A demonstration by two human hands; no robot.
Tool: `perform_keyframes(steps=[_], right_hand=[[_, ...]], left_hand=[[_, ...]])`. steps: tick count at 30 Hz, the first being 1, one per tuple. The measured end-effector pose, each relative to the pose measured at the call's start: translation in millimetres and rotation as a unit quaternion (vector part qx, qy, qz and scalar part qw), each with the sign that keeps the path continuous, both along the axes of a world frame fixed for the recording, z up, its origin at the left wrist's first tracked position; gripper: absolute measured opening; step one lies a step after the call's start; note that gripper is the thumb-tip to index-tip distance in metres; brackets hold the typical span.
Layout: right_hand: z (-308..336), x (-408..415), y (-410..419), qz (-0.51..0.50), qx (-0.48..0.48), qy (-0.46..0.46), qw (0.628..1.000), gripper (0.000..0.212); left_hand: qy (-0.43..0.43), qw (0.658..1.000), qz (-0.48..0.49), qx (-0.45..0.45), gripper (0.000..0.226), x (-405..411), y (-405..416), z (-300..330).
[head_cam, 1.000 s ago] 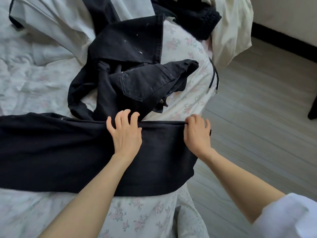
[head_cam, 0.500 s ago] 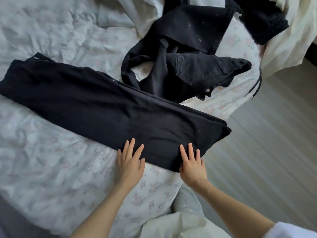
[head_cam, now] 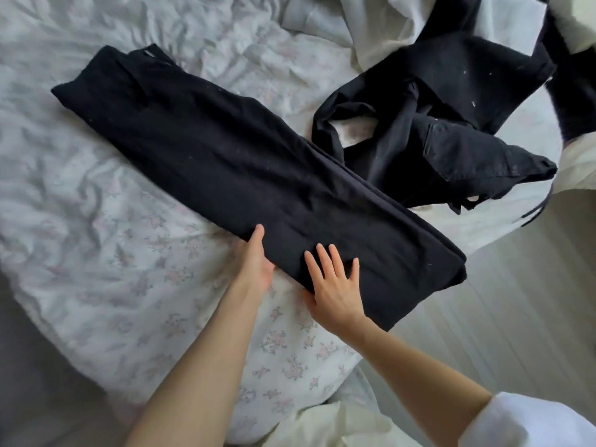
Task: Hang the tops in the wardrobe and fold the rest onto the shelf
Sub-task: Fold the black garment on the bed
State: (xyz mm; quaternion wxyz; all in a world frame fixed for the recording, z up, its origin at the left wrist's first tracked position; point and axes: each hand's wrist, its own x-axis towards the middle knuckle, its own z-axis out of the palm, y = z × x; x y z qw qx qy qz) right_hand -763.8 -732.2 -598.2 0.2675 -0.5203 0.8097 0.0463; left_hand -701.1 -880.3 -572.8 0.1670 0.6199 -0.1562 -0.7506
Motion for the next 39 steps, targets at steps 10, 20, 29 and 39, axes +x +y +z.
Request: perform_keyframes(steps=[10,20,29,39], right_hand=[[14,-9,5,-0.096,0.042,0.088,0.991,0.077],[28,17,40,-0.046,0.083,-0.084,0.992,0.063],[14,-41,48,-0.338,-0.079,-0.022,0.938,0.055],[2,-147,47,-0.148,-0.037,0.026,0.988,0.031]], left_hand=[[-0.085,0.992,-0.062,-0.063,0.015,4,14,2],[-0.288,0.916,-0.177,-0.215,0.051,38,9,17],[-0.256,0.960,-0.072,-0.091,0.058,17,48,10],[-0.297,0.930,-0.157,-0.149,0.046,-1,87,2]])
